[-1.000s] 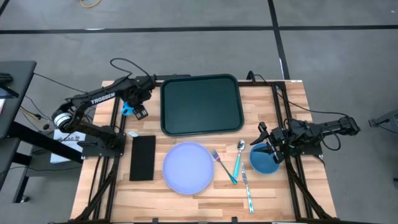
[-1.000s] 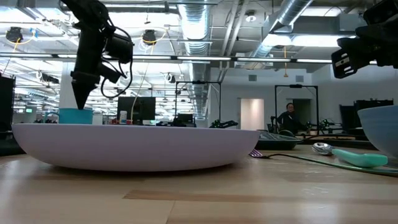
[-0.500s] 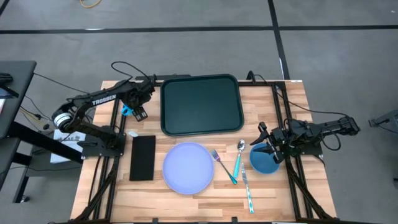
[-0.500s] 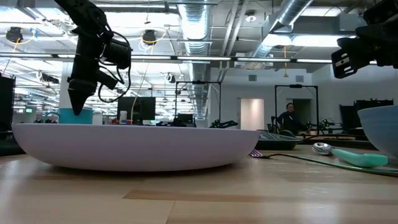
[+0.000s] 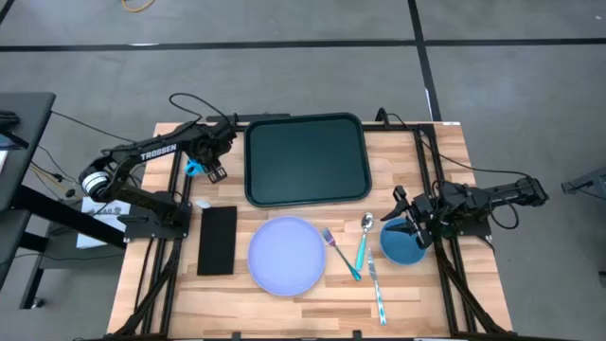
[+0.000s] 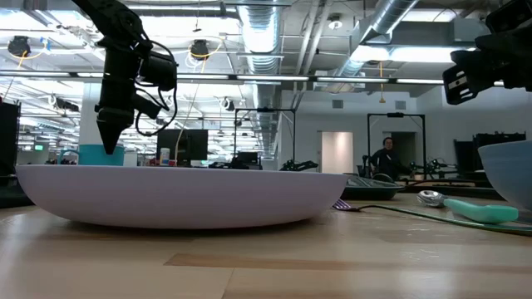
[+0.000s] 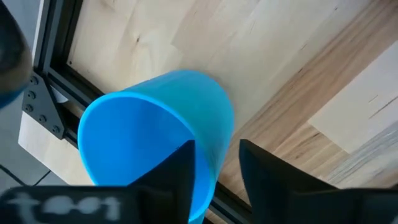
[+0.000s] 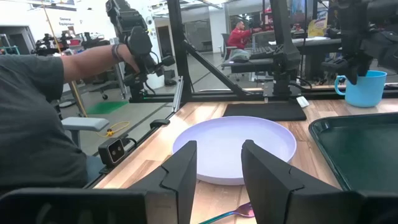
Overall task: Set up tray
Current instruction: Put the blue mug on the black tray
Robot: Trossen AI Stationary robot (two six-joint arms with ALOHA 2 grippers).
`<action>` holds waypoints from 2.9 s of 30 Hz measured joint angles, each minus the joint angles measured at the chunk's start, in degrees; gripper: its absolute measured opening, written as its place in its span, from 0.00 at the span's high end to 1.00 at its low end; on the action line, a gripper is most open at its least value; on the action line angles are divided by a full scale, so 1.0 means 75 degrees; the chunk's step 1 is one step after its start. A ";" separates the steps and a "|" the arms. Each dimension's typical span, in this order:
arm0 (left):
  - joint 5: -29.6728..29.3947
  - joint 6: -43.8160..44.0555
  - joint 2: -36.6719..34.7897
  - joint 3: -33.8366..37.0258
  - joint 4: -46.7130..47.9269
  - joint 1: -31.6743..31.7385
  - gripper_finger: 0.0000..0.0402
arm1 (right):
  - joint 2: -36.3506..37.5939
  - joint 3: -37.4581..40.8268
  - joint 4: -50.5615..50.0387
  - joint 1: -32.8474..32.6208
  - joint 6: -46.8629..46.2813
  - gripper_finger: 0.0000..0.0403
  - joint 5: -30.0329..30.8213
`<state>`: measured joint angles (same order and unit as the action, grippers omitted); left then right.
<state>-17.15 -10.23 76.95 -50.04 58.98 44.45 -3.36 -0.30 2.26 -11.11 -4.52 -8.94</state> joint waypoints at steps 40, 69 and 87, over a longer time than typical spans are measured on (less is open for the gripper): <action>0.0458 -0.1841 0.0006 -0.2619 0.0012 -0.0698 0.99 | -0.0001 0.0002 -0.0001 0.0000 -0.0002 0.71 0.0001; 0.0704 -0.3005 0.3762 -0.5087 0.0201 -0.0892 1.00 | 0.0001 0.0002 -0.0003 0.0000 0.0000 0.71 -0.0001; 0.0907 -0.2844 0.3762 -0.5077 -0.0043 -0.0892 1.00 | 0.0000 0.0002 -0.0002 -0.0002 -0.0002 0.71 0.0002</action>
<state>-10.34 -31.57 105.16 -88.12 58.66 37.76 -3.36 -0.28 2.25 -11.13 -4.53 -8.93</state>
